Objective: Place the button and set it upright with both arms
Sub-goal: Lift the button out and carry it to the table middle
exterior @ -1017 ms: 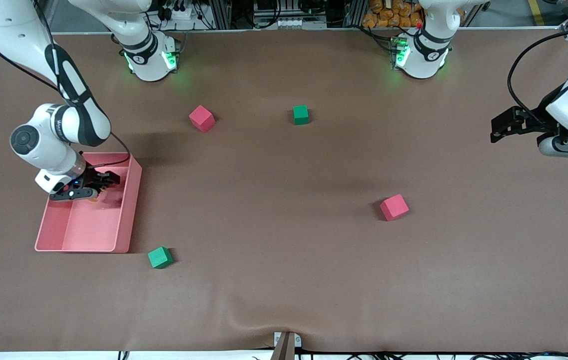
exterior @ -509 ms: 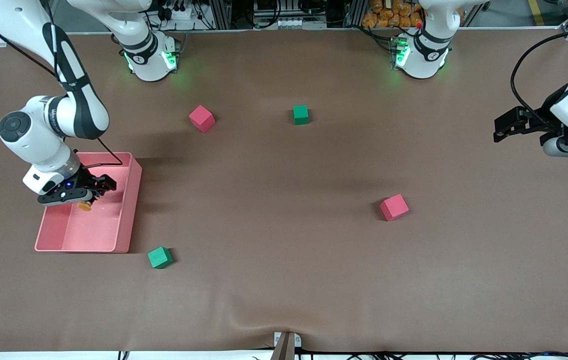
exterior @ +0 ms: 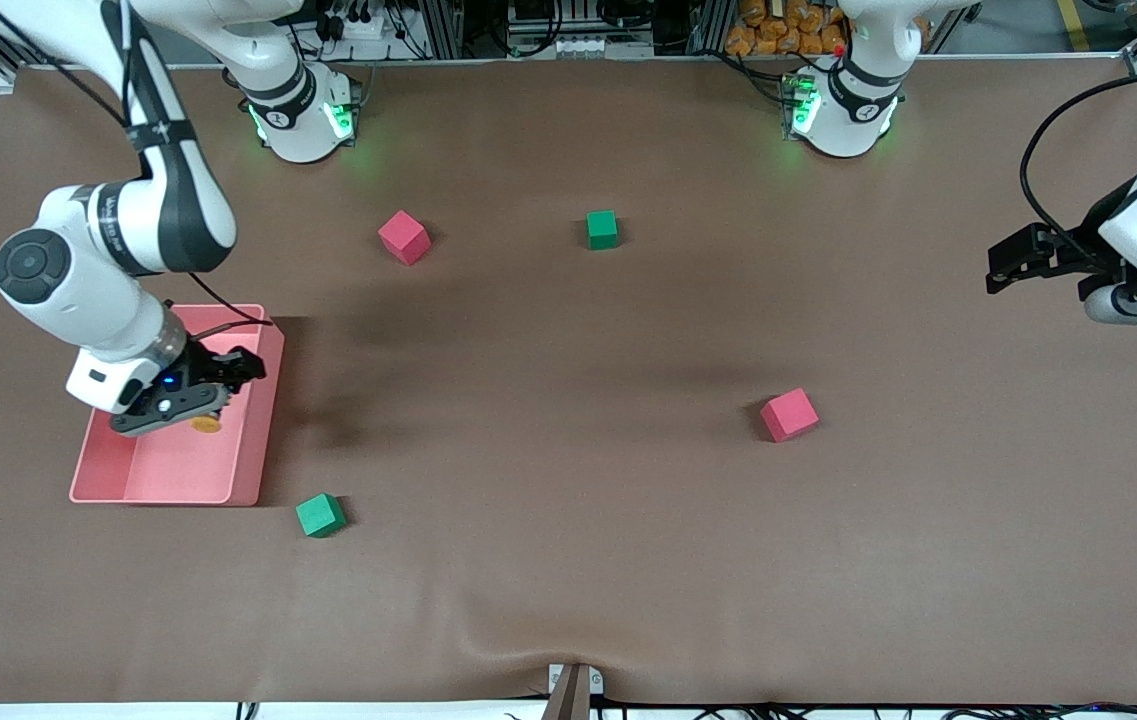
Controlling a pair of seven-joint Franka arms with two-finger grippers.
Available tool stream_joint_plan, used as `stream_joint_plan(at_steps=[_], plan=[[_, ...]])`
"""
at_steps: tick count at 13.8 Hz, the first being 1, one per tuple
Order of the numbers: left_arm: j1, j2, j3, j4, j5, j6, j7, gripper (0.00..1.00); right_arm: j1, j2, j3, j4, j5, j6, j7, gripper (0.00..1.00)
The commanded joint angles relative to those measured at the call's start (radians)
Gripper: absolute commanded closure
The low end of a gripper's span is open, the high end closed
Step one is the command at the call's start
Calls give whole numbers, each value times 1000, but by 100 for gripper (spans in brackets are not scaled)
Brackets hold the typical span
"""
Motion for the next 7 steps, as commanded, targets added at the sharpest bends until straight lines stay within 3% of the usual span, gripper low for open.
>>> stream_joint_plan(at_steps=[1,4,7], plan=[[9,-4,-5,0,16,11,7,0,91,37,-8,50,4,-19,10,100],[9,-4,-5,0,17,11,7,0,198,122,-9,125,142,-23,42,100],[9,-6,-5,-2,17,9,7,0,299,250,-9,254,174,-24,148,100]])
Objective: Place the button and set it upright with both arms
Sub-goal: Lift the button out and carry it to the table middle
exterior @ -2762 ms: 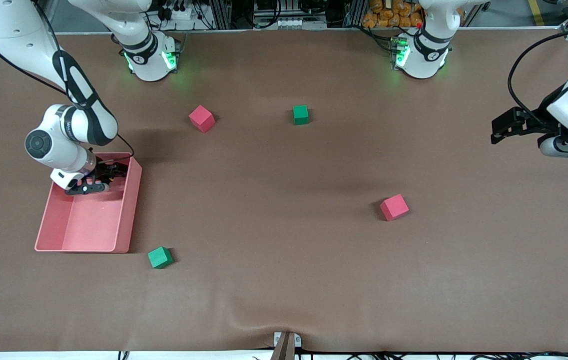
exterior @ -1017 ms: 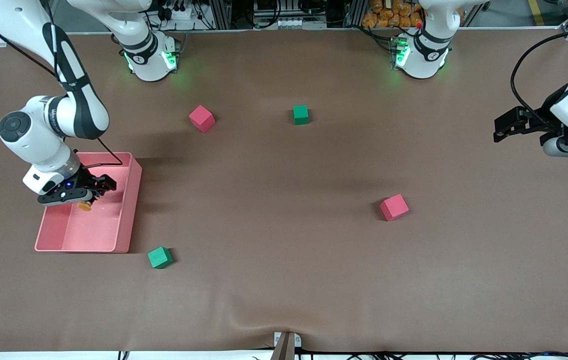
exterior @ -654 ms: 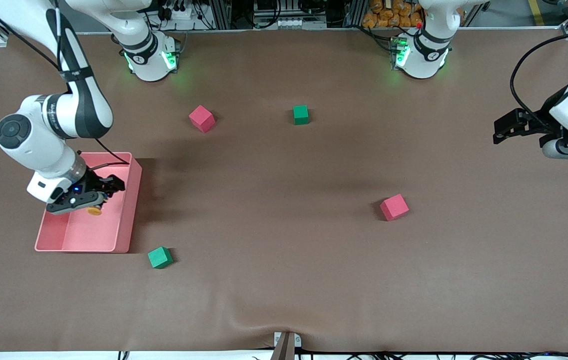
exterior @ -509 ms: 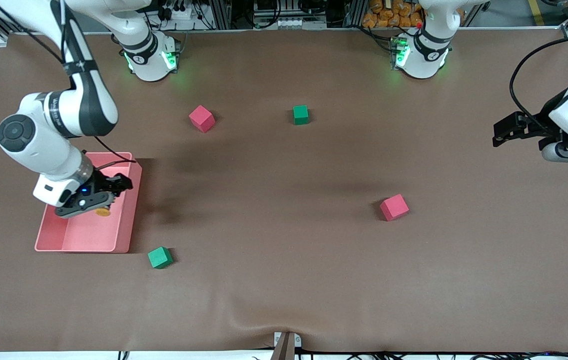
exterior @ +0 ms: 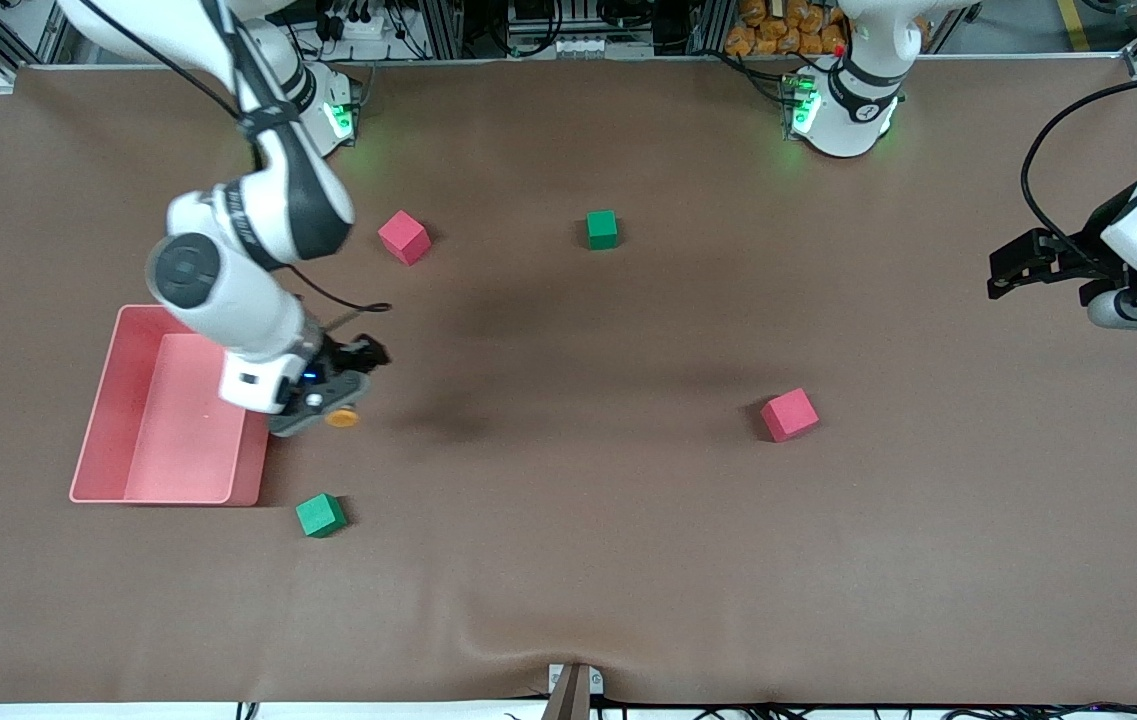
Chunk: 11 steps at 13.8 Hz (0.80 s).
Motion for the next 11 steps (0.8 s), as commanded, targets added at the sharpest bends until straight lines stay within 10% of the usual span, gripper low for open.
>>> stream_joint_plan(at_steps=[1,11], plan=[[7,-7,-4,-2,17,2,6,0,96,148,-11,156,37,-11,119,100],[4,-14,-7,1,17,2,3,0,395,544,-13,593,46,18,695,100]])
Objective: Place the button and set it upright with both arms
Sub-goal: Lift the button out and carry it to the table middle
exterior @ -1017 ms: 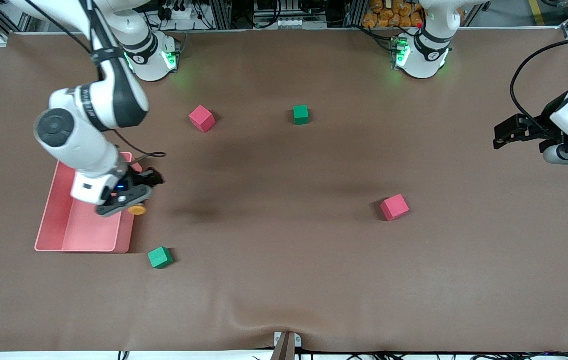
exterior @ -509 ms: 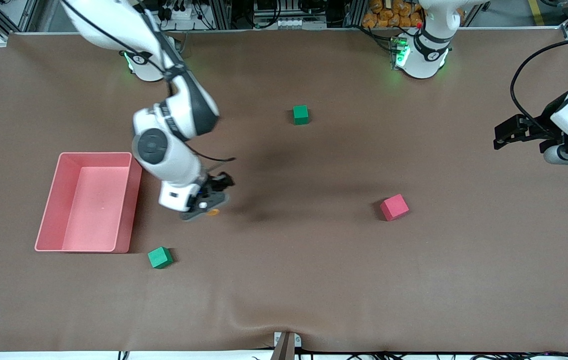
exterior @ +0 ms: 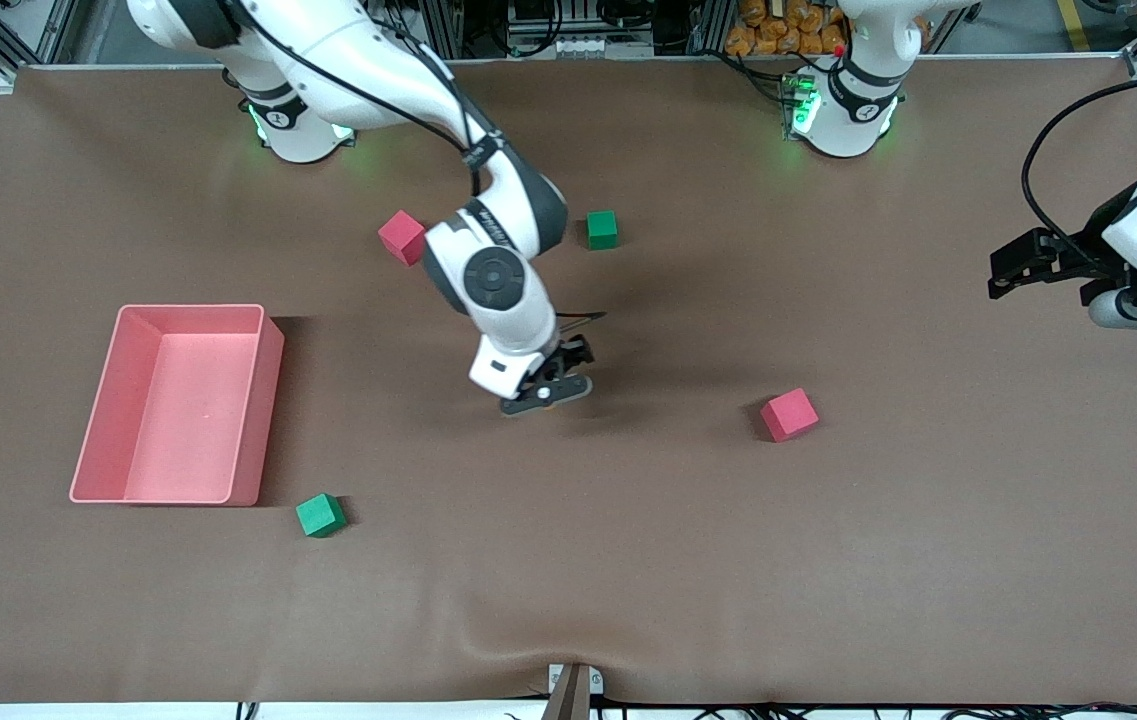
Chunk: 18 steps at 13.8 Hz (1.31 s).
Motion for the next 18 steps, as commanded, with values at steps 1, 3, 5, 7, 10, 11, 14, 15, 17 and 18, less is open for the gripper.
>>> stream_joint_plan(at_steps=[1,3,5,7,10,11,14,15,17,18], plan=[[4,-13,-7,1,15,1,3,0,47,146,-14,173,15,27,112,100],[4,-15,-7,0,17,1,-3,0,65,194,-14,178,15,97,132,100],[4,-19,-8,1,17,-1,-5,0,70,222,-14,190,15,113,144,100],[4,-22,-8,1,15,-1,-3,0,62,226,-14,190,15,108,143,82],[6,-22,-7,6,15,1,-6,0,59,204,-15,185,7,108,135,0],[6,-22,-5,4,15,1,-6,0,56,185,-15,185,12,104,135,0],[6,-35,-1,6,14,2,-8,0,6,103,-21,173,18,41,138,0],[7,-47,1,6,15,2,-8,0,-23,66,-23,175,17,-24,129,0],[21,-53,1,6,15,2,-8,0,-124,-42,-23,169,11,-167,53,0],[29,-55,1,6,15,2,-3,0,-175,-89,-23,164,11,-242,-40,0]])
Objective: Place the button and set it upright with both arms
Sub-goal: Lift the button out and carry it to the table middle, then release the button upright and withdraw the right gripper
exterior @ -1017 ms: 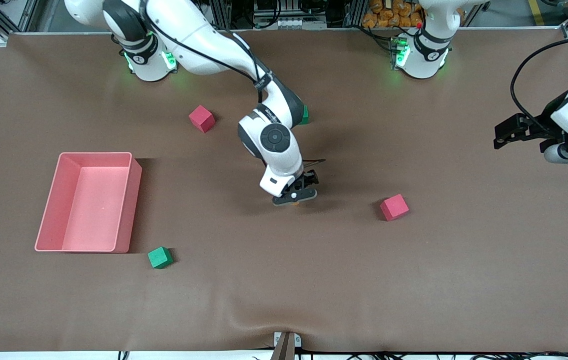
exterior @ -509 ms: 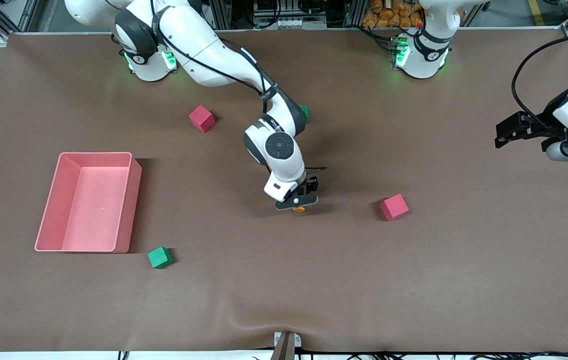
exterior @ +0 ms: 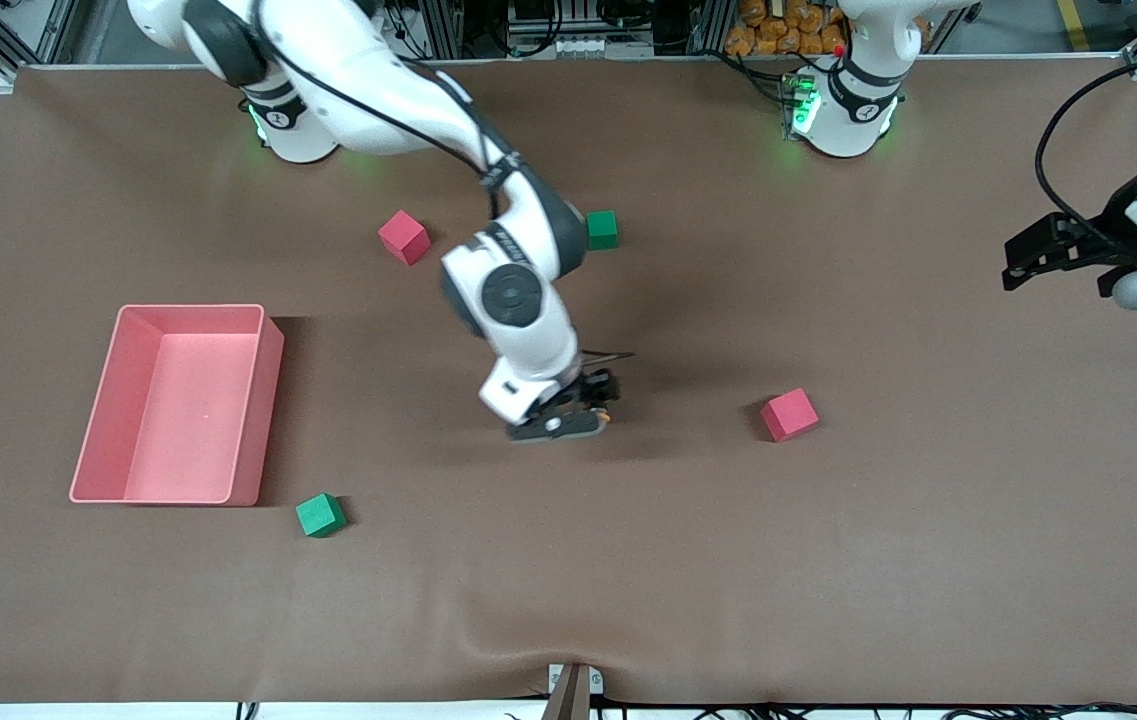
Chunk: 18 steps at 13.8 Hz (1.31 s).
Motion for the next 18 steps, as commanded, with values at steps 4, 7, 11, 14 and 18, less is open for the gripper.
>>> stream_joint_plan(at_steps=[4,7,11,14,18], plan=[[24,-17,-5,-7,15,3,2,0,-295,-370,13,-202,3,-277,-334,0],[30,-17,-5,-7,17,5,3,0,-387,-607,-28,-423,-69,-279,-485,0],[28,-14,-6,-7,15,5,5,0,-549,-748,-33,-461,-135,-432,-614,0],[13,2,-12,-10,10,42,-12,0,-560,-797,-65,-439,-165,-550,-609,0],[-50,131,-26,-8,-3,46,-8,0,-563,-798,-75,-341,-152,-687,-536,0]])
